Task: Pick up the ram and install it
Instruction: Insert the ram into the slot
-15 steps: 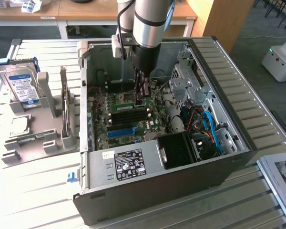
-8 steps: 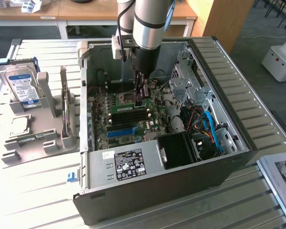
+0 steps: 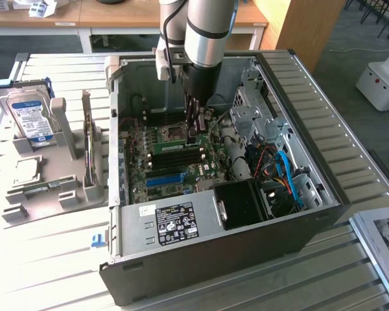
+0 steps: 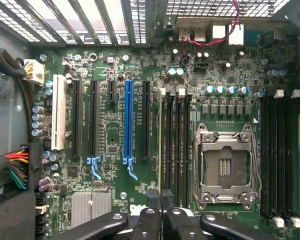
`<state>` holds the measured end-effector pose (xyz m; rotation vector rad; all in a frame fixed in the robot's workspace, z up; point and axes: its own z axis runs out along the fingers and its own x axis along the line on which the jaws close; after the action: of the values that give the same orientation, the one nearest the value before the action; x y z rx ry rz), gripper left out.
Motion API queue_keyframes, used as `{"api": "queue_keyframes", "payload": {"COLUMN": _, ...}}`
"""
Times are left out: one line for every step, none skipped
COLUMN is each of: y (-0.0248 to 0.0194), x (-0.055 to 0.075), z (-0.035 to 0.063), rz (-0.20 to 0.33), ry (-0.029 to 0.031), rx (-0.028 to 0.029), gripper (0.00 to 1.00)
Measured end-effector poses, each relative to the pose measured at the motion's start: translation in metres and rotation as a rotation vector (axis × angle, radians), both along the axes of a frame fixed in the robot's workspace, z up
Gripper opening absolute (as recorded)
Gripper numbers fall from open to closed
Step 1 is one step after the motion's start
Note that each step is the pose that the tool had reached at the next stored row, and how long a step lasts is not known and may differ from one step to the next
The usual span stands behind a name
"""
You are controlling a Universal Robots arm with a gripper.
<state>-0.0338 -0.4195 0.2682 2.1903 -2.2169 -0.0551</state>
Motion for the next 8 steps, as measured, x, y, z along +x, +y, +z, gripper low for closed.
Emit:
{"api": "queue_keyframes", "payload": {"y": 0.0, "x": 0.0, "z": 0.0, "rz": 0.0, "ry": 0.0, "rx": 0.0, "gripper": 0.12}}
{"api": "queue_keyframes", "payload": {"y": 0.0, "x": 0.0, "z": 0.0, "rz": 0.0, "ry": 0.0, "rx": 0.0, "gripper": 0.12}}
{"api": "queue_keyframes", "payload": {"y": 0.0001, "x": 0.0001, "z": -0.0002, "rz": 0.0, "ry": -0.0001, "rx": 0.0001, "gripper": 0.12}}
{"api": "queue_keyframes", "payload": {"y": 0.0001, "x": 0.0001, "z": -0.001, "rz": 0.0, "ry": -0.0001, "rx": 0.0002, "gripper": 0.12}}
{"api": "queue_keyframes", "payload": {"y": 0.0001, "x": 0.0001, "z": -0.0022, "rz": 0.0, "ry": 0.0, "rx": 0.0001, "gripper": 0.12}}
{"api": "queue_keyframes", "payload": {"y": 0.0, "x": 0.0, "z": -0.0035, "rz": 0.0, "ry": 0.0, "rx": 0.0, "gripper": 0.12}}
{"api": "queue_keyframes", "payload": {"y": 0.0, "x": 0.0, "z": -0.0049, "rz": 0.0, "ry": 0.0, "rx": 0.0, "gripper": 0.12}}
{"api": "queue_keyframes", "payload": {"y": 0.0, "x": 0.0, "z": -0.0063, "rz": 0.0, "ry": 0.0, "rx": 0.0, "gripper": 0.12}}
